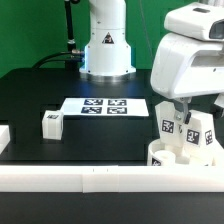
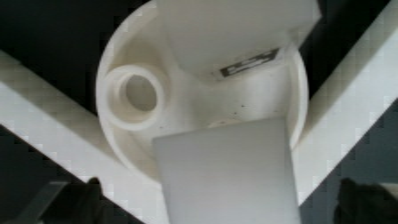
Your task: Assemble stool
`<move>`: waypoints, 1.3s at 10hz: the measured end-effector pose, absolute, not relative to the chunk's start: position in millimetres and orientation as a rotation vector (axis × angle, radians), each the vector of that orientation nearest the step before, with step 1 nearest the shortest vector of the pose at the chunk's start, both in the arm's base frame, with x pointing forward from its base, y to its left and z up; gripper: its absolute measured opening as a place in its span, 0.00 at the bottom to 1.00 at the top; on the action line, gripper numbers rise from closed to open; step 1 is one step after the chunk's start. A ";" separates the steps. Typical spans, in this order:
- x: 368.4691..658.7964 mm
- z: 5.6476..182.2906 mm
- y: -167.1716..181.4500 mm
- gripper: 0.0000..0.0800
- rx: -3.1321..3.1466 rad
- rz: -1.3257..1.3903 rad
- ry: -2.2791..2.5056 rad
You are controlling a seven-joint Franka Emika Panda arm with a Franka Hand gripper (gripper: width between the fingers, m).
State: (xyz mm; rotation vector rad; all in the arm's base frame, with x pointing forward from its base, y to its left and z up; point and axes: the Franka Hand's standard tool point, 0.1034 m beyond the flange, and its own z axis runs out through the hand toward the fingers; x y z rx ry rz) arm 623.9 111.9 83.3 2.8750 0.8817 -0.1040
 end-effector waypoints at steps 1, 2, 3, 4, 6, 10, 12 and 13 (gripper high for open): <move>623.5 81.6 111.8 0.81 2.875 -0.107 0.880; 622.3 78.7 113.0 0.81 2.876 -0.113 0.876; 621.3 76.8 114.6 0.81 2.881 -0.116 0.863; 621.4 76.9 114.9 0.81 2.881 -0.115 0.863; 622.3 77.2 114.5 0.64 2.889 -0.107 0.832; 622.9 78.2 114.6 0.42 2.966 -0.079 0.460; 622.4 78.1 112.4 0.42 3.008 -0.061 0.056; 622.5 78.0 113.4 0.42 3.011 -0.048 -0.149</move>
Offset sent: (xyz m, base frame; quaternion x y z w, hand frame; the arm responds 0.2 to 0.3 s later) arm 0.0008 0.0083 -0.0018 0.0015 0.0006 0.0092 1.0000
